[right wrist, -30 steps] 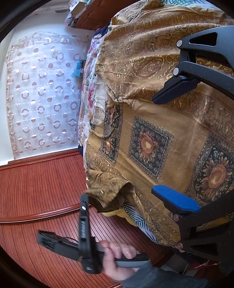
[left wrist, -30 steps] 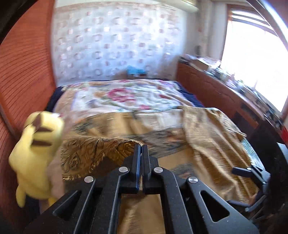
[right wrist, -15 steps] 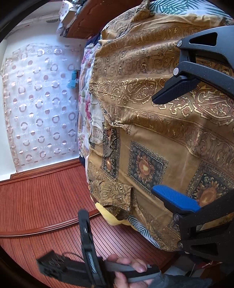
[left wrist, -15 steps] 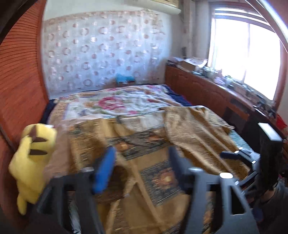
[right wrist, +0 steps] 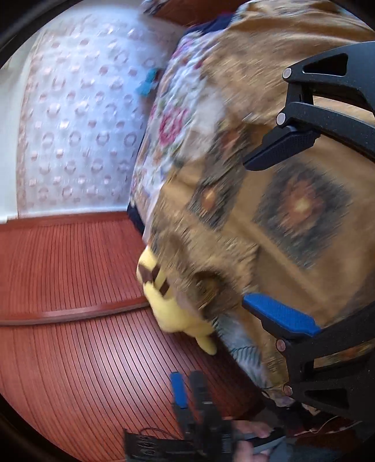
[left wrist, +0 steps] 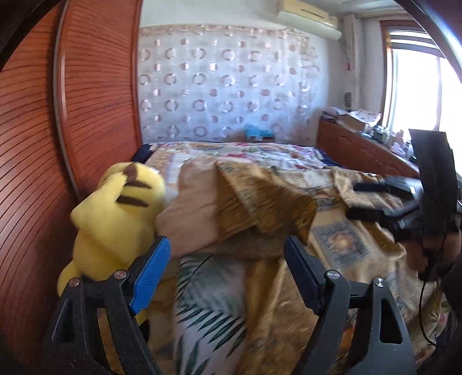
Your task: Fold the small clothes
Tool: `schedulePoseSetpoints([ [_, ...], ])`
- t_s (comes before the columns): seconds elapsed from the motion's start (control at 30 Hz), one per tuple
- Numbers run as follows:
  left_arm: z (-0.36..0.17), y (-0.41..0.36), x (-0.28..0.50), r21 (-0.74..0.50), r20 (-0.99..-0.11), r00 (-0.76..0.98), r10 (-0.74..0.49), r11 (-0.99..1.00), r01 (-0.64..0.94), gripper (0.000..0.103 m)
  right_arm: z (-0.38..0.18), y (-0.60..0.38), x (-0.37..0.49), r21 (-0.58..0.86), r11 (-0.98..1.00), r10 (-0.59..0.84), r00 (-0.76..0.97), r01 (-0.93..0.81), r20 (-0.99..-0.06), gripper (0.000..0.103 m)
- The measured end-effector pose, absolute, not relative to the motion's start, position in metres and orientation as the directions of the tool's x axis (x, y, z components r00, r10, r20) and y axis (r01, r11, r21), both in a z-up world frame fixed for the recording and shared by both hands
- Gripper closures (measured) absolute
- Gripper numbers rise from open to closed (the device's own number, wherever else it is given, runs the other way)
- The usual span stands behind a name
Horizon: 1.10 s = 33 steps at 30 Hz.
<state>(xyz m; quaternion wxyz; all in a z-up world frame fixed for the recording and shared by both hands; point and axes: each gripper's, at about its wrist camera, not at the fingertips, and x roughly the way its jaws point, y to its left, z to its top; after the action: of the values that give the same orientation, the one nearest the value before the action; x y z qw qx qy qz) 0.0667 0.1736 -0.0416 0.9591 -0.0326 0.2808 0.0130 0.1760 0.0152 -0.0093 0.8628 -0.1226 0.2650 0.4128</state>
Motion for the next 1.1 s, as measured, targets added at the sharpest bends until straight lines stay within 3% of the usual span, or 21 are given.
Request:
schedulePoseSetpoints([
  [0.1,-0.049,0.188,0.057,-0.091,-0.543,0.84,0.008,0.993,-0.068,0.022,-0.004,0.053,0.187,-0.036,0.58,0.655,0.492,-0.814,-0.573,0.018],
  [0.2,-0.055,0.199,0.049,-0.103,-0.543,0.84,0.018,0.991,-0.087,0.022,-0.004,0.084,0.196,-0.042,0.535,0.668,0.453,-0.844,-0.59,0.027],
  [0.23,-0.057,0.202,0.047,-0.102,-0.544,0.839,0.024,0.99,-0.095,0.022,-0.006,0.097,0.199,-0.024,0.515,0.673,0.421,-0.857,-0.609,0.033],
  [0.47,-0.067,0.213,0.04,-0.13,-0.55,0.835,0.025,0.985,-0.116,0.022,-0.039,0.142,0.25,0.082,0.565,0.611,0.35,-0.821,-0.711,0.049],
  [0.57,-0.072,0.212,0.041,-0.13,-0.558,0.83,0.021,0.985,-0.112,0.022,-0.045,0.16,0.259,0.077,0.569,0.586,0.338,-0.819,-0.737,0.073],
  [0.6,-0.073,0.212,0.041,-0.129,-0.56,0.828,0.02,0.985,-0.111,0.022,-0.047,0.163,0.262,0.061,0.572,0.571,0.344,-0.818,-0.746,0.093],
  [0.63,-0.074,0.211,0.042,-0.129,-0.561,0.827,0.018,0.986,-0.109,0.022,-0.046,0.164,0.263,0.048,0.569,0.566,0.349,-0.821,-0.747,0.099],
  [0.9,-0.075,0.203,0.047,-0.137,-0.561,0.828,-0.009,0.987,-0.082,0.022,0.013,0.115,0.268,0.039,0.606,0.621,0.442,-0.794,-0.647,0.102],
  [1.1,-0.075,0.188,0.054,-0.13,-0.562,0.826,-0.036,0.99,-0.046,0.022,0.045,0.063,0.318,-0.038,0.756,0.495,0.609,-0.653,-0.62,0.102],
])
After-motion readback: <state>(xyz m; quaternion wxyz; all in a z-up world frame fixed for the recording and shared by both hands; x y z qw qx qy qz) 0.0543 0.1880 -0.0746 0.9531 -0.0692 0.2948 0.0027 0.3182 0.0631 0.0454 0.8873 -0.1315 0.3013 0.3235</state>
